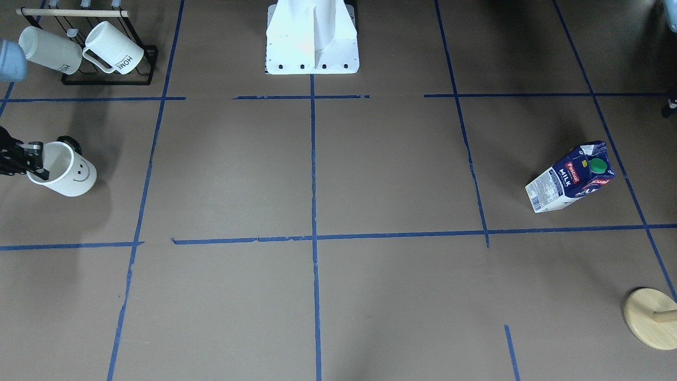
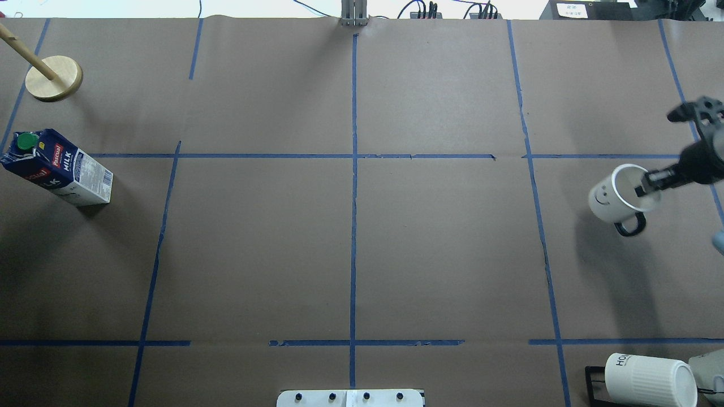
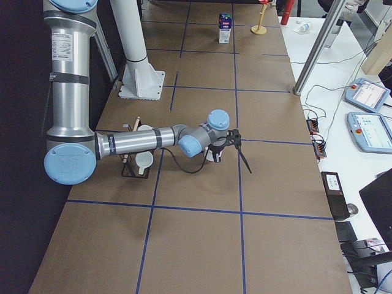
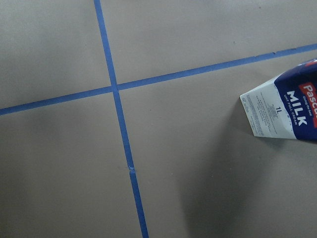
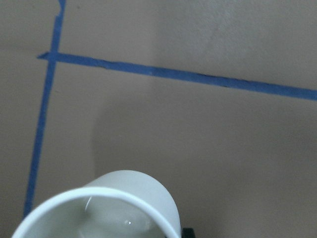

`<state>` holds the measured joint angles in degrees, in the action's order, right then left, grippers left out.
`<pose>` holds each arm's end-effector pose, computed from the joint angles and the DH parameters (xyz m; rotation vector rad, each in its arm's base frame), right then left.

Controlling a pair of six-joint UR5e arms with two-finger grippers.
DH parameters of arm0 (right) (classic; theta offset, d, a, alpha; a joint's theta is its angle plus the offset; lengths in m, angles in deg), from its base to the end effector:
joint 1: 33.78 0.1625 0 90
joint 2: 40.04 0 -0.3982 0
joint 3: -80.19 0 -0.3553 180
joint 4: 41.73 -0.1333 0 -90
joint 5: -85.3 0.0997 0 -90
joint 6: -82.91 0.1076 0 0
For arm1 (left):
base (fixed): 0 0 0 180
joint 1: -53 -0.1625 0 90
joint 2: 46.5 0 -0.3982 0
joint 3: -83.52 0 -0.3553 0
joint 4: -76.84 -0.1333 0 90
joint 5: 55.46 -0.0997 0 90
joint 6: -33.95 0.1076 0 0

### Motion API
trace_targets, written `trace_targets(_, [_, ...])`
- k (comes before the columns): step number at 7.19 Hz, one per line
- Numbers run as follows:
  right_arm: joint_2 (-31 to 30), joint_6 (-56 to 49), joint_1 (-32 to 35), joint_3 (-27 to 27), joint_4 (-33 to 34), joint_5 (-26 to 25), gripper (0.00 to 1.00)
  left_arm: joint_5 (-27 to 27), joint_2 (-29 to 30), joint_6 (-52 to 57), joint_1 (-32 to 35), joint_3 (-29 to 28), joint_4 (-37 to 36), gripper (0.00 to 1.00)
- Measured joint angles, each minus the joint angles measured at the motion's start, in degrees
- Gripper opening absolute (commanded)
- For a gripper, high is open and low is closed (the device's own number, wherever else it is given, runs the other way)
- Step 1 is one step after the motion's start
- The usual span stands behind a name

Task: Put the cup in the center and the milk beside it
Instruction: 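Carry the white mug with the right gripper to the table center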

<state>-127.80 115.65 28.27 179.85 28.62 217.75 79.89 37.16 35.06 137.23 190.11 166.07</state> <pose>-0.1759 -0.4610 0.5026 0.0883 -0.8870 -0.1259 -0.0146 -0.4200 0.5532 0.1246 0.7964 0.1790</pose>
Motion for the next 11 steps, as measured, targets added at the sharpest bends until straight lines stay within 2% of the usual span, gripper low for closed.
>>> trace_targets(1, [7.23,3.01,-0.88,1.06,8.03,-0.08,0.00,0.00,0.00,0.02,-0.02,0.01,0.04,1.00])
trace_targets(3, [19.95,13.97,-7.36,0.85,17.13,-3.58,0.00,0.00,0.02,0.03,-0.03,0.01,0.12,1.00])
trace_targets(4, [25.75,20.17,-11.13,-0.78,19.49,-6.33,0.00,0.02,0.08,0.03,-0.06,0.01,0.14,1.00])
trace_targets(6, [36.25,29.99,-17.68,-7.67,20.82,-11.45,0.00,0.02,0.16,0.03,-0.10,0.01,0.18,1.00])
trace_targets(8, [40.95,33.45,-22.49,-12.41,20.76,-15.30,0.00,0.06,0.17,0.03,-0.12,0.01,0.22,1.00])
trace_targets(11, [41.56,37.95,-26.31,-14.49,17.97,-21.11,0.01,0.03,0.29,0.03,-0.15,0.00,0.22,1.00])
